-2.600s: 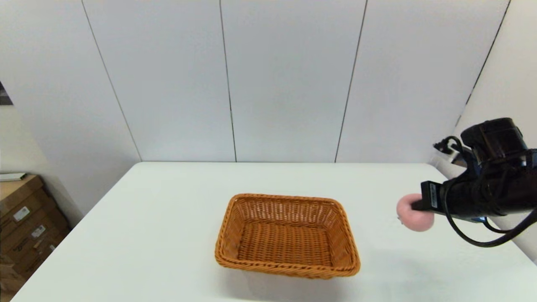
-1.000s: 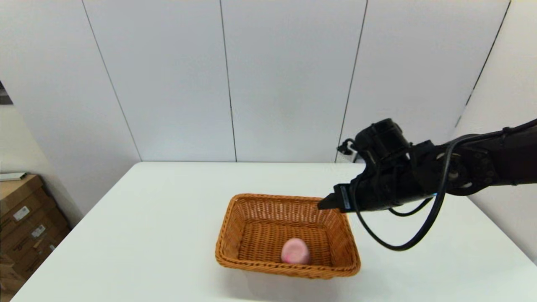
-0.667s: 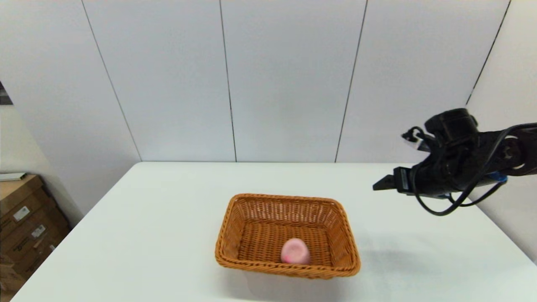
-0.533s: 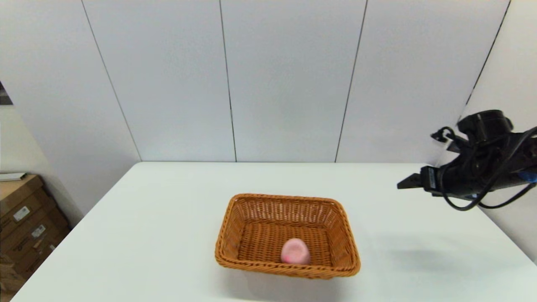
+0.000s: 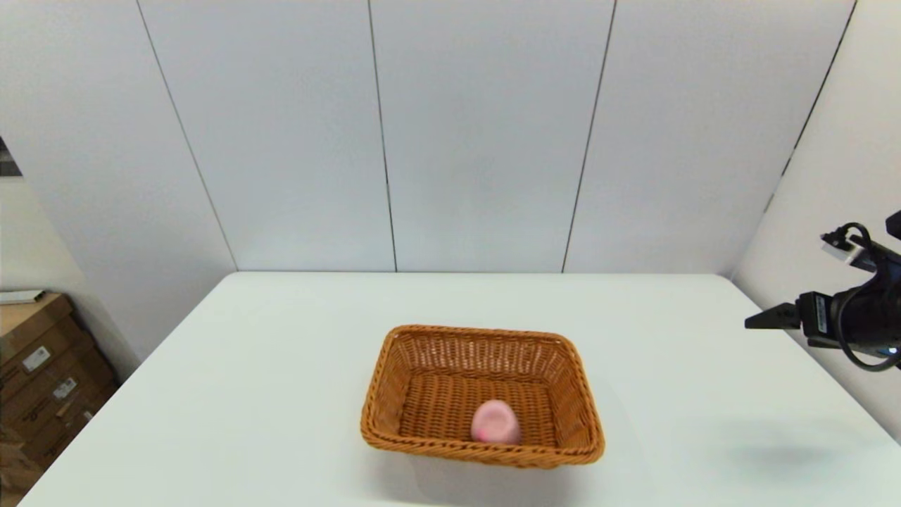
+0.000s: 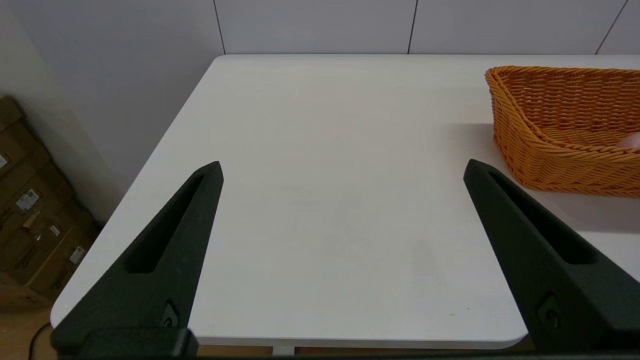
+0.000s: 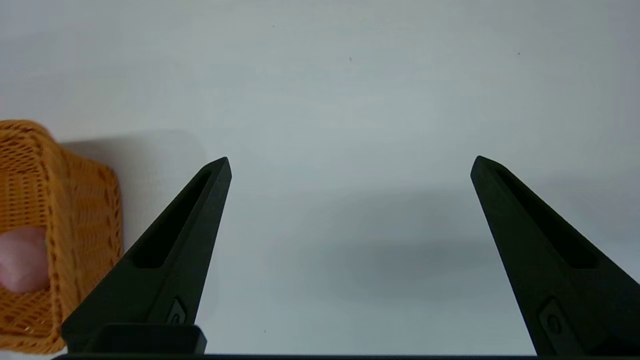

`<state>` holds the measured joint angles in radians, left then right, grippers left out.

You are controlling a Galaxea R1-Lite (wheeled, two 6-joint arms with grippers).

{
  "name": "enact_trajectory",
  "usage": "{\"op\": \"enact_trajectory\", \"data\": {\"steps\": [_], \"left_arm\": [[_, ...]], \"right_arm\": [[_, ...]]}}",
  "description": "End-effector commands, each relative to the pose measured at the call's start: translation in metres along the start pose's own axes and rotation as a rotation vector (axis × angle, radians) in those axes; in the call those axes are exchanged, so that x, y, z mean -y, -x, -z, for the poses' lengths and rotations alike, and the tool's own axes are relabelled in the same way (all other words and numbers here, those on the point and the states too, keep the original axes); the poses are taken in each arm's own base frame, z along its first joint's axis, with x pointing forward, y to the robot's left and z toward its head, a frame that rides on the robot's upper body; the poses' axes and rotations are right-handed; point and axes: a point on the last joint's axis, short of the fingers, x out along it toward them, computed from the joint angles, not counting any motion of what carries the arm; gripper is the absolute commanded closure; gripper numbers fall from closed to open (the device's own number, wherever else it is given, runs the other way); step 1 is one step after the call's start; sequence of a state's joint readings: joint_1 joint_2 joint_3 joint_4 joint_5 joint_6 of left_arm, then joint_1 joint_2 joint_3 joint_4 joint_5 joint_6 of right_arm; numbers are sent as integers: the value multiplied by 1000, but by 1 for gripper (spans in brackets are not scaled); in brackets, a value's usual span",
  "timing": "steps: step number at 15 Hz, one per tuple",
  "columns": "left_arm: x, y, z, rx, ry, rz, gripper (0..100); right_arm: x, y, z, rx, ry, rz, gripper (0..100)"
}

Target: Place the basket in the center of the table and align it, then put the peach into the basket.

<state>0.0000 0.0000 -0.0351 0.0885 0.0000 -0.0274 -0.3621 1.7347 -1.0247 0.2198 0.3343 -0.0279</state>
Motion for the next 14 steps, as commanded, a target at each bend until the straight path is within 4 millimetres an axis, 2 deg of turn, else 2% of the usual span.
{"op": "enact_trajectory", "data": {"steps": [1, 3, 5, 6, 7, 10, 11, 14], "left_arm": [[0, 0, 0, 0, 2, 0, 0], [0, 0, 0, 1, 2, 0, 0], [0, 0, 0, 1, 2, 0, 0], [0, 0, 0, 1, 0, 0, 0], [0, 0, 0, 1, 2, 0, 0], [0, 0, 0, 1, 2, 0, 0], [0, 0, 0, 1, 2, 0, 0], [0, 0, 0, 1, 2, 0, 0]], "right_arm": [[-17, 35, 12, 30, 31, -57, 0], [-29, 65, 28, 51, 48, -136, 0], [-45, 104, 56, 138, 93, -154, 0], [-51, 116, 72, 168, 110, -154, 0], [-56, 130, 95, 209, 128, -148, 0], [-71, 164, 181, 363, 240, -179, 0], [-70, 170, 197, 417, 249, -166, 0], [-64, 181, 231, 583, 211, -80, 0]]}}
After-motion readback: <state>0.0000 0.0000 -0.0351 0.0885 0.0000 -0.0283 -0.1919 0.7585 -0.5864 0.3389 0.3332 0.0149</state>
